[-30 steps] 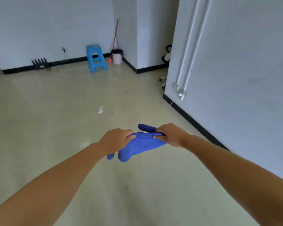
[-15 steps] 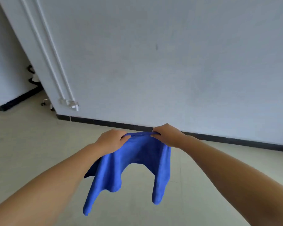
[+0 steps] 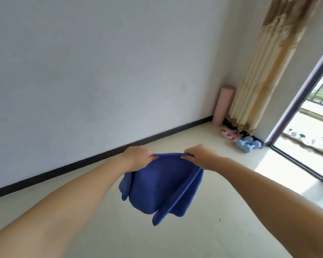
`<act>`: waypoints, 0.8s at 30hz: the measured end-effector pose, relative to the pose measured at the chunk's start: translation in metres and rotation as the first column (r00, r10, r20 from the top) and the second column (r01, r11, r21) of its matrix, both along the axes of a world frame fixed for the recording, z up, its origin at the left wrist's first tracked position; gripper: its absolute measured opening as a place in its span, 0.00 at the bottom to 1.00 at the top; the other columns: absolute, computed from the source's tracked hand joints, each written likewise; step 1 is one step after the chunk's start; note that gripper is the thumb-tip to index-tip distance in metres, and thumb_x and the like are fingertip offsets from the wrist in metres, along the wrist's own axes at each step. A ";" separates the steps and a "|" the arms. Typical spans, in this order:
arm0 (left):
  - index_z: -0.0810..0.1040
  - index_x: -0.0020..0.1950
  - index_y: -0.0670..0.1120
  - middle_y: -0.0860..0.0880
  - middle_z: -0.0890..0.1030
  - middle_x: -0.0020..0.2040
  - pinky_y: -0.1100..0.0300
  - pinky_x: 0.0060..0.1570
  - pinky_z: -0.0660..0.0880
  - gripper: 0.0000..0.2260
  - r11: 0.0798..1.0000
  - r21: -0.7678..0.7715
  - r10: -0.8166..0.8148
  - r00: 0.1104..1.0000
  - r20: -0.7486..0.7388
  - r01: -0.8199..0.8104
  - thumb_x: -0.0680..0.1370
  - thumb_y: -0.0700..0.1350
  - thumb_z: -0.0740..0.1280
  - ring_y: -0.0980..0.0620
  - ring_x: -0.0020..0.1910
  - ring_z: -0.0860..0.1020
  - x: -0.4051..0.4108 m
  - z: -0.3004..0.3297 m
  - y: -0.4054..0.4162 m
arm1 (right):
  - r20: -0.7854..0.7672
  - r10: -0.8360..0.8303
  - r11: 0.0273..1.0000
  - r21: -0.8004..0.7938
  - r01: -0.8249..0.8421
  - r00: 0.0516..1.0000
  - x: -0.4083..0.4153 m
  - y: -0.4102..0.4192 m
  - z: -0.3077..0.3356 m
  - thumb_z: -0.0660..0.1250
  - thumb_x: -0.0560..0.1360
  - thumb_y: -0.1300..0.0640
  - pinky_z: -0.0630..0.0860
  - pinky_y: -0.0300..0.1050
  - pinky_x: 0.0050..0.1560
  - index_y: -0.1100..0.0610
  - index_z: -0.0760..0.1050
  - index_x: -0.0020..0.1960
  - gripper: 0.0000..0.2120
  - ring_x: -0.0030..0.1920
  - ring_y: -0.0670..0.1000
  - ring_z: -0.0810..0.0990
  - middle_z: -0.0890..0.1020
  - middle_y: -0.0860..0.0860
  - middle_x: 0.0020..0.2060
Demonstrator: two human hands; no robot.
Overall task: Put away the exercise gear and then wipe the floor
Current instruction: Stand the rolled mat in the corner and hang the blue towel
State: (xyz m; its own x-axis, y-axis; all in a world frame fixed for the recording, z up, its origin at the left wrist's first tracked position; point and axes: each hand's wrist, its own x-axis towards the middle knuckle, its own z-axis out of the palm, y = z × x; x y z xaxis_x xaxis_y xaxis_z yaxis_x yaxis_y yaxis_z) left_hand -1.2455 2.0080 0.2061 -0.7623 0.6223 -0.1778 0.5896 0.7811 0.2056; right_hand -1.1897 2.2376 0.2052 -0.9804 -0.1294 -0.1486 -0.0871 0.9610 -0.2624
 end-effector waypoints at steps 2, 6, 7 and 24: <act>0.73 0.43 0.51 0.56 0.70 0.33 0.58 0.36 0.65 0.15 0.996 0.011 -0.091 0.996 -0.024 0.091 0.82 0.54 0.51 0.53 0.34 0.71 -0.002 0.001 0.068 | -0.006 -0.083 0.996 0.015 0.083 0.997 0.010 0.066 -0.001 0.55 0.81 0.47 0.63 0.44 0.36 0.58 0.76 0.45 0.18 0.39 0.53 0.72 0.74 0.50 0.36; 0.74 0.46 0.48 0.56 0.71 0.35 0.56 0.41 0.67 0.15 0.976 0.043 -0.214 0.977 -0.007 0.214 0.82 0.53 0.51 0.51 0.39 0.71 -0.015 0.001 0.175 | -0.005 -0.226 0.974 -0.017 0.226 0.974 0.020 0.167 -0.004 0.55 0.81 0.48 0.66 0.45 0.39 0.62 0.77 0.47 0.20 0.40 0.54 0.74 0.78 0.55 0.39; 0.75 0.48 0.47 0.54 0.74 0.37 0.55 0.42 0.69 0.16 0.971 0.055 -0.231 0.973 0.008 0.231 0.82 0.53 0.51 0.50 0.41 0.72 -0.019 0.000 0.196 | -0.002 -0.257 0.966 -0.042 0.257 0.966 0.022 0.186 -0.005 0.55 0.81 0.48 0.67 0.44 0.39 0.62 0.77 0.47 0.20 0.41 0.55 0.75 0.79 0.56 0.39; 0.73 0.48 0.45 0.49 0.76 0.42 0.60 0.42 0.71 0.04 0.843 0.531 -0.324 0.868 0.377 0.084 0.76 0.39 0.59 0.53 0.41 0.74 -0.209 0.020 0.502 | 0.149 -0.595 0.528 -0.668 0.523 0.790 -0.183 0.430 0.035 0.59 0.81 0.53 0.81 0.43 0.42 0.62 0.78 0.54 0.14 0.41 0.52 0.81 0.81 0.57 0.44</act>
State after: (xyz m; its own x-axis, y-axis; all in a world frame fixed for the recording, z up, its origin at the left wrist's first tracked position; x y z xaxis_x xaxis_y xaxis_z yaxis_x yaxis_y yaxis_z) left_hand -1.4548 2.5100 0.2266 -0.5222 0.8479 -0.0914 0.4769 0.3791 0.7930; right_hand -1.3728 2.6675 0.2407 -0.8897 0.4247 -0.1675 0.3506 0.4007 -0.8465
